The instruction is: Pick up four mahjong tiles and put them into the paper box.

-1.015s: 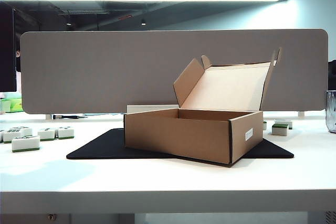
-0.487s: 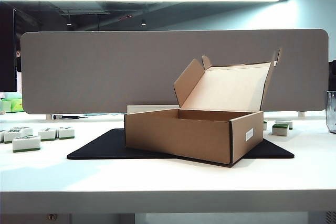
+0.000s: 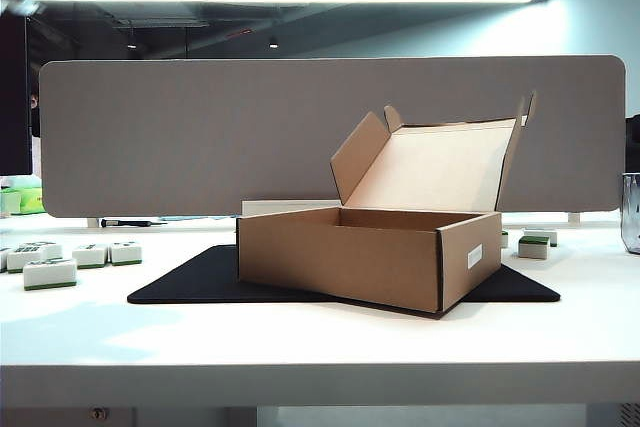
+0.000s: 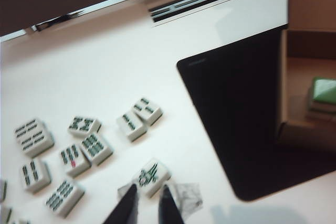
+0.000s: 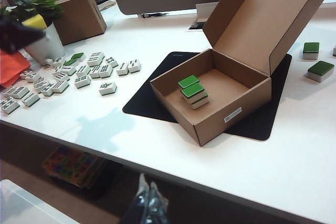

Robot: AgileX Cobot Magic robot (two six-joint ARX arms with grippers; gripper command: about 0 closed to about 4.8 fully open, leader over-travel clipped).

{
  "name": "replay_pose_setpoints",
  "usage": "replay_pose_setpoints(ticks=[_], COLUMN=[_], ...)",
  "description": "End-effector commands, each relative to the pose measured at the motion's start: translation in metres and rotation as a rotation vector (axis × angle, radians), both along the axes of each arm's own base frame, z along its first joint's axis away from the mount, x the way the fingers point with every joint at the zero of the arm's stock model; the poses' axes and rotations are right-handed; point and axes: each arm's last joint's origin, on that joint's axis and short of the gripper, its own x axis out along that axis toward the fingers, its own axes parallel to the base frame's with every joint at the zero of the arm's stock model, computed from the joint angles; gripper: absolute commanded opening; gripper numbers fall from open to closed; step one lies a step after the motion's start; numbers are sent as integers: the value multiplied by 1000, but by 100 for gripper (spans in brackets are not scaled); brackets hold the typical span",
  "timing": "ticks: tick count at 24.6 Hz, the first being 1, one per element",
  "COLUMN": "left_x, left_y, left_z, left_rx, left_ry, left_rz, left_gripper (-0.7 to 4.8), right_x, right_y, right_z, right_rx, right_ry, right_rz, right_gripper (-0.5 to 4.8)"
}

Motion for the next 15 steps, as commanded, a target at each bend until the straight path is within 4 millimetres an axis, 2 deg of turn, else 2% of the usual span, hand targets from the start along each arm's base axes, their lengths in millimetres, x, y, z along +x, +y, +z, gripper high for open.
replay_pose_setpoints(ticks=[1, 5, 7, 15], left_x=[-11, -21, -29, -41], left_y=[10, 21, 31, 53], left_z=[-34, -67, -91, -133], left_rx=[-57, -133, -193, -234], left_ry=[-28, -60, -100, -164], left_rz=[60, 145, 228, 414], left_gripper=[49, 49, 49, 49], right_x=[-3, -3, -3, -3], right_y=[0, 0, 0, 0], right_z=[0, 0, 0, 0], right_rx=[-1, -1, -1, -1], right_ry=[-26, -26, -26, -26], right_rz=[-1, -1, -1, -1], right_gripper=[-1, -1, -1, -1])
